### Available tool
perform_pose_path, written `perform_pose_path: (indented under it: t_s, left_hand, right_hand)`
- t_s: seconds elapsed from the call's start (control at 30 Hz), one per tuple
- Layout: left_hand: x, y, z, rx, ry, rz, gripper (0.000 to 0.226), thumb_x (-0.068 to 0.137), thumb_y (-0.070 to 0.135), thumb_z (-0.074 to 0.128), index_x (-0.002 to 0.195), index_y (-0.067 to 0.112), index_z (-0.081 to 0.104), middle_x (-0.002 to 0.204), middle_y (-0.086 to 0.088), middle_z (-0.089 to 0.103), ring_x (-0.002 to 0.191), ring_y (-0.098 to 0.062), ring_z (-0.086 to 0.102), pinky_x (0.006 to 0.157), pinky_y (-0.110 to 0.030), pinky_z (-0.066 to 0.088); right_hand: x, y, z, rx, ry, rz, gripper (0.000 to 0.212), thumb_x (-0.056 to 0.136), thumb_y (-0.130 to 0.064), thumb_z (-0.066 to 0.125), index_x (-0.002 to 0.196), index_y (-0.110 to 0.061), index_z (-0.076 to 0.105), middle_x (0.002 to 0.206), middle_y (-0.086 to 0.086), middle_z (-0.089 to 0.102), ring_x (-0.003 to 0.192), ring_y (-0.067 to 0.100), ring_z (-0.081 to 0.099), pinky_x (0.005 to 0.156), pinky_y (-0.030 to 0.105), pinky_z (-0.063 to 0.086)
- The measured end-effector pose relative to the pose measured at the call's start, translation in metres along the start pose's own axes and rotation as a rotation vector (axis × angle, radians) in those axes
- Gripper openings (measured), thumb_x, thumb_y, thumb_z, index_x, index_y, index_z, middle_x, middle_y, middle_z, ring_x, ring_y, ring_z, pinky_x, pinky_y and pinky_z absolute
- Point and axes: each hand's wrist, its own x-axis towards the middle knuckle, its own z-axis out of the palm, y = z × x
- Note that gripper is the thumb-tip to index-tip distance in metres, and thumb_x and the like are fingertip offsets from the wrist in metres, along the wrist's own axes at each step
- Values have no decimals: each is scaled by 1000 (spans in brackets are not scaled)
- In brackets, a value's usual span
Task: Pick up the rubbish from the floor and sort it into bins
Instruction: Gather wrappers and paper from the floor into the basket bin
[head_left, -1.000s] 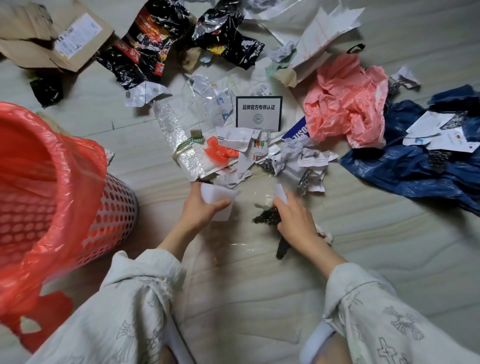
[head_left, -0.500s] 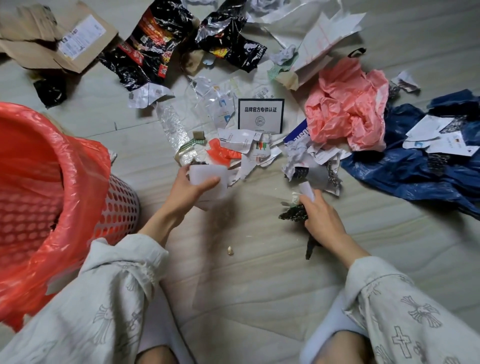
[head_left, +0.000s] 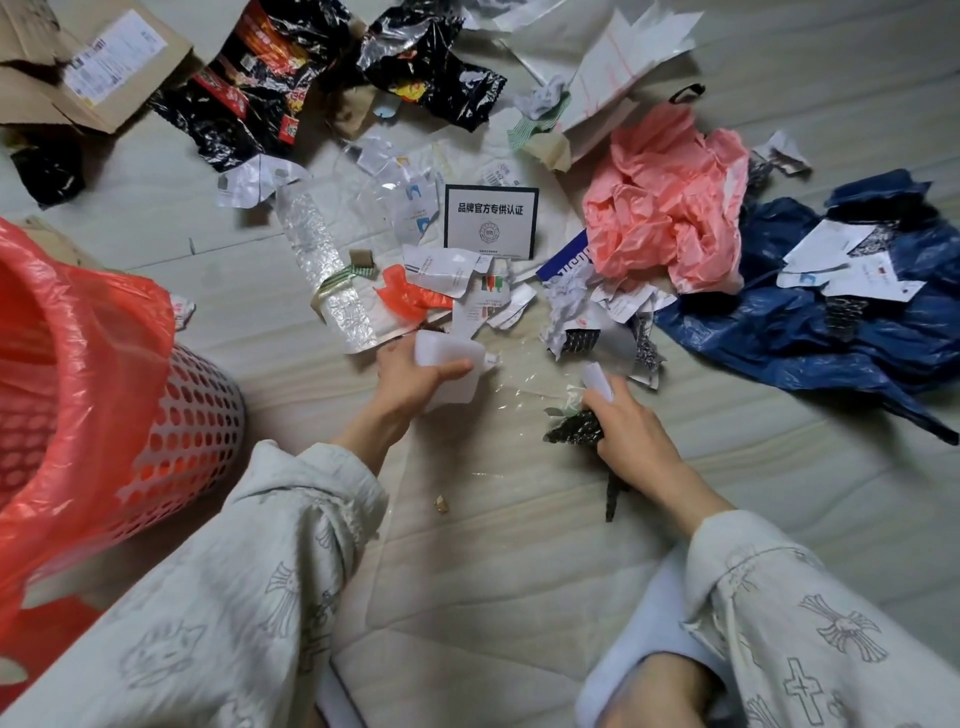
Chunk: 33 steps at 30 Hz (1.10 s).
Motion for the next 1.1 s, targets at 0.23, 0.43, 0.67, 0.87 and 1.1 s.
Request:
perform_pose_path:
  t_s: [0.23,0.43,0.67,0.87,1.1]
  left_hand:
    - [-13,26,2,-163,74,96,40,76,13,74,110,14,54,89,2,59,77,-13,58,43,-21,48]
    - [-24,51,-28,-253,192,162,44,74,17,76,112,9,56,99,-11,64,79,-22,61,41,-20,43]
    - [-69,108,-58,-215,146,245,65,76,24,75,125,7,36,113,-11,52,92,-26,57,40,-23,46]
    - [-128,180,-146,-167,54,365,59,79,19,69,125,9,33,108,-11,50,89,-23,56,53,-30,49]
    - [-194,163,-271,-254,359,418,15,75,16,60,85,11,49,81,-8,51,68,-18,48,54,-26,39]
  right_hand:
    - [1,-5,1,-25,27,31,43,84,6,43,123,-11,47,130,14,35,102,37,55,83,36,43]
    - [-3,-11,-14,26,20,43,49,84,7,43,128,-12,44,128,16,39,108,36,52,86,36,43]
    - [-27,-69,-97,289,260,-22,59,79,13,44,129,-18,49,128,13,39,105,33,50,77,31,40]
    - [-53,-165,-182,477,465,-171,61,78,15,45,130,-17,52,117,15,47,97,23,46,79,22,39]
    - [-77,-303,-203,568,460,-415,53,71,10,51,118,-14,58,97,11,50,92,22,44,62,20,23]
